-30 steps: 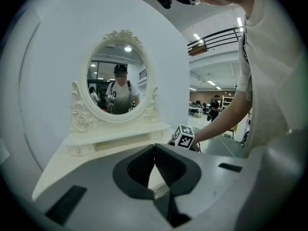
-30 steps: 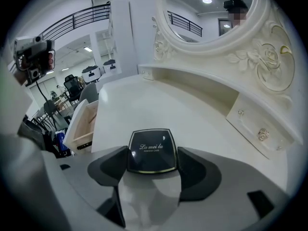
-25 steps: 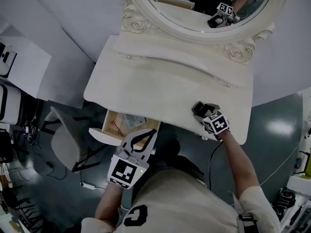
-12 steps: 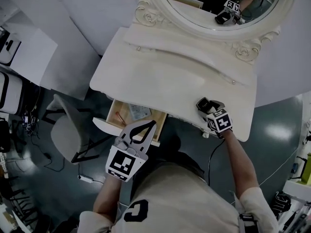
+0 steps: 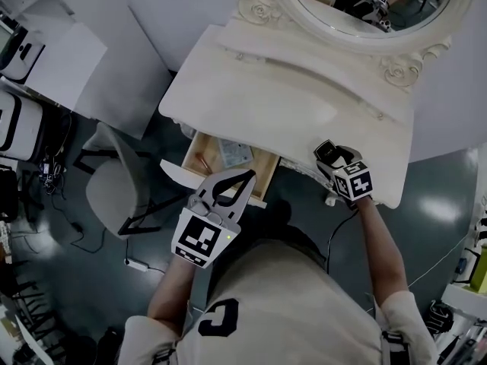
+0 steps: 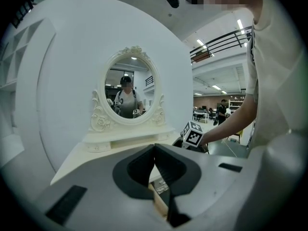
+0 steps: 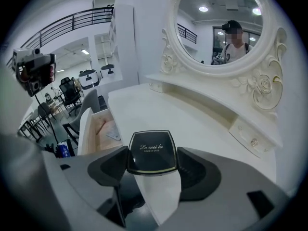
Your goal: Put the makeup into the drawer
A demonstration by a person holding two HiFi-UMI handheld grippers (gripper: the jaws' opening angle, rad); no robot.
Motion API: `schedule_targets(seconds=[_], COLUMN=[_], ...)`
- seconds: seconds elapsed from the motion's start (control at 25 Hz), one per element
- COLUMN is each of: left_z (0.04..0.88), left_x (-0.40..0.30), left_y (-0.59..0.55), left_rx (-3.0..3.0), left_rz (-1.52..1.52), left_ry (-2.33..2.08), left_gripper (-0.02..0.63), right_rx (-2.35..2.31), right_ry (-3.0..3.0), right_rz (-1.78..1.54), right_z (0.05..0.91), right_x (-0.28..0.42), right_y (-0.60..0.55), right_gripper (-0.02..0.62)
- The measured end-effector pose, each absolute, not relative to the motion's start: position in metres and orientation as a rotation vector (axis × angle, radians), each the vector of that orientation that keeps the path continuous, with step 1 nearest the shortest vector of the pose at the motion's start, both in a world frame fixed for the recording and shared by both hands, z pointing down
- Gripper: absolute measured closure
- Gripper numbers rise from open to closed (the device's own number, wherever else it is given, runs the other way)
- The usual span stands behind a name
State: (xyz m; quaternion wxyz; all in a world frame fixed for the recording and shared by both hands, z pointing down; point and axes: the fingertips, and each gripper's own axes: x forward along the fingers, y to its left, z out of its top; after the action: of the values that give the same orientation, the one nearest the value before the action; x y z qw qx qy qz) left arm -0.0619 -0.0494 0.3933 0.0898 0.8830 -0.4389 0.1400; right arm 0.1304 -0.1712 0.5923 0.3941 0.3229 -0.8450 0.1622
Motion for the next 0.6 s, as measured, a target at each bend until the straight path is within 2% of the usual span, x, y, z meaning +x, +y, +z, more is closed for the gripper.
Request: schedule_targets(seconds=[0.6], left_z=[0.385], left_x=[-0.108], left_y=[-0.005], left_rx=[2.680], left_rz=[0.363], left_ry=[-1.283], left_gripper=[0.552], right_rx=[0.718], right_ry=[-2.300], right_rz=[0.232], right_z=[0.512], right_x=[0.020], right_y=[-0.110], right_gripper=[0.256])
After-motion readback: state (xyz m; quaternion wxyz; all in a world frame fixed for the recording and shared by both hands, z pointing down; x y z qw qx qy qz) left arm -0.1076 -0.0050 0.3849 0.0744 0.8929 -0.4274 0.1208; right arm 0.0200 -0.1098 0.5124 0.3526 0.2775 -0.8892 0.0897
